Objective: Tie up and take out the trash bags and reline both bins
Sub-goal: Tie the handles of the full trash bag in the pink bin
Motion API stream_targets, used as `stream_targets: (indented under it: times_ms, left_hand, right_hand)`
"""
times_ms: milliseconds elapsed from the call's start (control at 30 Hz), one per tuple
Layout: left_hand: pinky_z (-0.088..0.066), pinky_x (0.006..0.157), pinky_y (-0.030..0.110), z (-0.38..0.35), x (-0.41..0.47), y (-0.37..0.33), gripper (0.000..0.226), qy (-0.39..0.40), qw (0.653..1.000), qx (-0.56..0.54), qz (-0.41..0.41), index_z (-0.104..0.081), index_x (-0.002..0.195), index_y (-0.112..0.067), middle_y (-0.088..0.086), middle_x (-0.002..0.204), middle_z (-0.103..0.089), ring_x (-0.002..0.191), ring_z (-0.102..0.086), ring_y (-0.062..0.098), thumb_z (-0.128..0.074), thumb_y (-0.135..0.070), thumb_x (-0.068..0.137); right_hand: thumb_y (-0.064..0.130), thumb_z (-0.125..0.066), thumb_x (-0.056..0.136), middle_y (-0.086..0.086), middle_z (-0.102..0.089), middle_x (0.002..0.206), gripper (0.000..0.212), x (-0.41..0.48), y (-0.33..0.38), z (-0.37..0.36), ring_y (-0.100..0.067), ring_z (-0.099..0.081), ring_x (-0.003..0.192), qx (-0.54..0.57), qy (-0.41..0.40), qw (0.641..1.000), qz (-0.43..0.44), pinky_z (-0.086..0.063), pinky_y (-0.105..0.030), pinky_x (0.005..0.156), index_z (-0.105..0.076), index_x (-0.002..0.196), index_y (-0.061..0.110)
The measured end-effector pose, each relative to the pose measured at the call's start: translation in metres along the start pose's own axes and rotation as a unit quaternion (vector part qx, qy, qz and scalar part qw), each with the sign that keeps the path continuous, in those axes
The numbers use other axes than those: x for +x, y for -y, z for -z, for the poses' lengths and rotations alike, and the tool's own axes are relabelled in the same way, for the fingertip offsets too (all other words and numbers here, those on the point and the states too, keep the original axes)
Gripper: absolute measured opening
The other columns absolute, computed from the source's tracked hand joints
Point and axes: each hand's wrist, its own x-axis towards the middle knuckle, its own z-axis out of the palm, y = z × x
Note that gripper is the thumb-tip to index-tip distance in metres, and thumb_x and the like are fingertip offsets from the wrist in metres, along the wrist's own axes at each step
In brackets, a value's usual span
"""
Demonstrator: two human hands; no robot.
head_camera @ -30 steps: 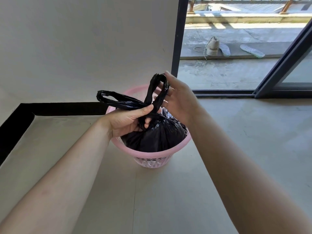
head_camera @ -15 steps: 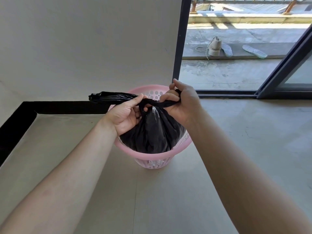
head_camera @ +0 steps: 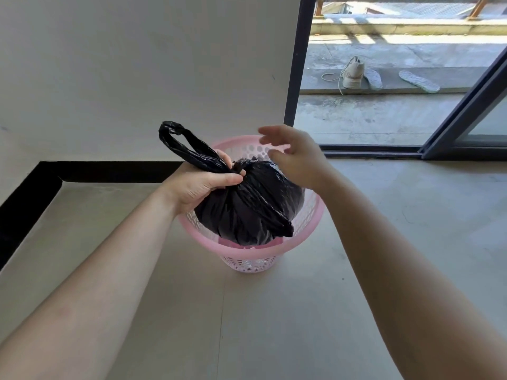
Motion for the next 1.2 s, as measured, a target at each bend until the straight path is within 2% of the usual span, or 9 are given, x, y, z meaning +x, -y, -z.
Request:
stream_targets:
  times_ms: [167,433,567,700,767,833,933,1033,1200]
  left_hand:
    - [-0.048,0.096,0.042,-0.006,0.001,0.0,0.028,-0.012,0.994,0.106,-0.025,-0.062,0.076,-0.022,0.009,0.091,-0.064,0.095,-0.064,0.026,-0.081,-0.006,0.064]
    - [-0.051,0.082,0.024,-0.009,0.001,0.013,0.026,-0.107,0.973,0.186,-0.087,-0.072,0.079,-0.021,-0.008,0.083,-0.073,0.084,-0.069,0.007,-0.082,0.001,0.071]
    - [-0.056,0.085,0.044,-0.009,0.003,0.013,0.02,-0.171,0.945,0.232,-0.155,-0.068,0.079,-0.02,0.007,0.086,-0.074,0.088,-0.071,0.025,-0.081,-0.01,0.068]
    - [-0.045,0.065,0.018,-0.014,0.005,0.013,0.018,-0.248,0.898,0.313,-0.185,-0.055,0.07,-0.026,-0.011,0.068,-0.063,0.067,-0.059,-0.001,-0.072,-0.019,0.068]
    - [-0.036,0.06,0.006,-0.018,0.004,0.014,0.022,-0.285,0.886,0.324,-0.17,-0.051,0.071,-0.029,-0.016,0.067,-0.059,0.066,-0.057,-0.005,-0.071,-0.019,0.071]
    - [-0.041,0.067,0.008,-0.016,0.008,0.021,0.015,-0.312,0.892,0.299,-0.136,-0.054,0.072,-0.029,-0.015,0.072,-0.062,0.073,-0.061,-0.001,-0.067,-0.023,0.072]
    - [-0.052,0.077,0.028,-0.014,0.01,0.025,0.013,-0.31,0.929,0.197,-0.05,-0.061,0.073,-0.027,-0.01,0.078,-0.068,0.08,-0.064,0.011,-0.071,-0.018,0.073]
    - [-0.049,0.055,0.019,-0.017,0.008,0.019,0.022,-0.212,0.976,0.048,0.012,-0.062,0.076,-0.023,-0.004,0.076,-0.066,0.068,-0.06,0.012,-0.062,-0.002,0.083]
    - [-0.056,0.063,0.023,-0.006,0.006,0.016,0.026,-0.062,0.985,-0.136,0.091,-0.067,0.1,-0.017,0.002,0.086,-0.073,0.073,-0.069,0.015,-0.05,0.002,0.093]
  right_hand:
    - [0.0,-0.051,0.09,0.002,-0.063,0.134,0.054,0.0,-0.013,-0.016,-0.011,-0.056,0.126,0.027,0.155,0.984,-0.088,-0.037,-0.035,0.114,-0.053,0.141,0.017]
    - [0.019,-0.058,0.087,0.0,-0.067,0.088,0.03,-0.004,-0.019,-0.017,-0.015,-0.063,0.084,0.021,0.191,0.973,-0.131,-0.048,-0.031,0.082,-0.072,0.102,0.042]
    - [0.027,-0.065,0.087,-0.003,-0.068,0.083,0.012,-0.006,-0.02,-0.019,-0.017,-0.063,0.08,-0.002,0.192,0.973,-0.129,-0.048,-0.032,0.083,-0.073,0.094,0.02]
    - [0.025,-0.067,0.089,-0.009,-0.073,0.095,0.007,-0.005,-0.02,-0.02,-0.018,-0.067,0.088,0.008,0.204,0.971,-0.128,-0.053,-0.038,0.093,-0.072,0.09,0.02]
    - [0.02,-0.065,0.094,0.009,-0.069,0.071,0.015,-0.005,-0.018,-0.02,-0.004,-0.061,0.071,0.032,0.211,0.969,-0.125,-0.051,-0.025,0.076,-0.068,0.079,0.021]
    - [0.018,-0.063,0.096,0.02,-0.062,0.061,0.023,-0.005,-0.014,-0.022,0.002,-0.056,0.063,0.035,0.21,0.971,-0.11,-0.044,-0.019,0.07,-0.064,0.074,0.026]
    - [0.019,-0.066,0.094,0.003,-0.074,0.088,0.008,-0.005,-0.011,-0.025,-0.011,-0.067,0.082,0.028,0.19,0.977,-0.094,-0.055,-0.032,0.086,-0.071,0.092,0.024]
    - [0.018,-0.07,0.091,-0.01,-0.074,0.1,0.01,-0.006,-0.014,-0.024,-0.02,-0.067,0.088,0.044,0.169,0.979,-0.104,-0.053,-0.043,0.097,-0.073,0.099,0.021]
    - [0.016,-0.074,0.088,0.001,-0.066,0.082,0.016,-0.01,-0.023,-0.023,-0.009,-0.059,0.075,0.048,0.135,0.984,-0.107,-0.053,-0.033,0.088,-0.07,0.093,0.03]
